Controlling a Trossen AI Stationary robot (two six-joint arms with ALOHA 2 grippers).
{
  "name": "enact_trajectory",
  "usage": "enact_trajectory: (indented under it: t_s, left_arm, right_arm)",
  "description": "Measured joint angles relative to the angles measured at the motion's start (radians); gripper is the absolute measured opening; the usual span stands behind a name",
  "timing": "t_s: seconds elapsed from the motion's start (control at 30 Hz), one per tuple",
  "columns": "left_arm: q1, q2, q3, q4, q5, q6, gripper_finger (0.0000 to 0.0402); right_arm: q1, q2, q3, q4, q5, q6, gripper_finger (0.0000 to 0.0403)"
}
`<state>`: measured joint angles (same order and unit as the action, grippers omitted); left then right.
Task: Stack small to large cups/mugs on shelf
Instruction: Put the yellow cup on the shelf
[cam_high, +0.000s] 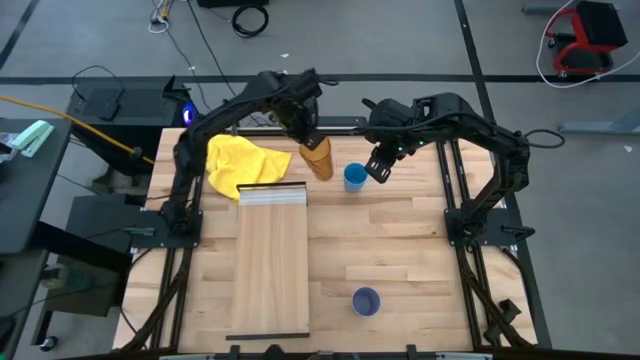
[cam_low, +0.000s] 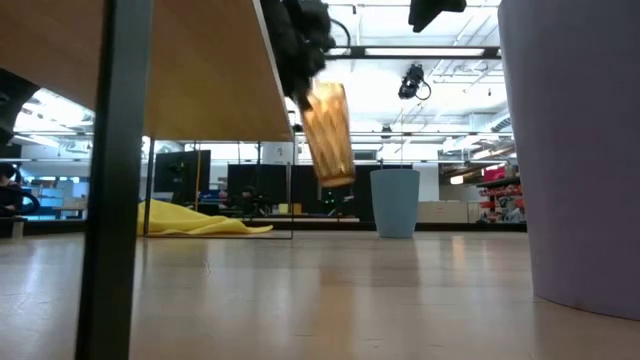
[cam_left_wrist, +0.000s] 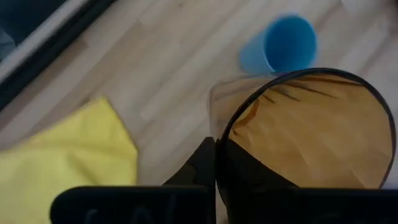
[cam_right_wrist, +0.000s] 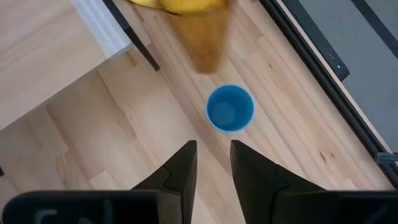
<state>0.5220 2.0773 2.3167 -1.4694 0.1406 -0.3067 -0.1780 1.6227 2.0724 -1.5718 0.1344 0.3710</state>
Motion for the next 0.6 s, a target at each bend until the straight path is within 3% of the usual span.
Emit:
enact_trajectory:
  t_s: [0.13, 0.6]
  left_arm:
    - [0.000, -0.061, 0.040, -0.108, -0.038, 0.003, 0.0012]
    - [-0.015, -0.326, 0.028, -0.102, -0.053, -0.056, 0.0012]
  right_arm:
    - [0.000, -0.016, 0.000, 0.001, 0.000, 0.000, 0.0105]
    - [0.000, -0.104, 0.000, 0.001, 0.000, 0.003, 0.0105]
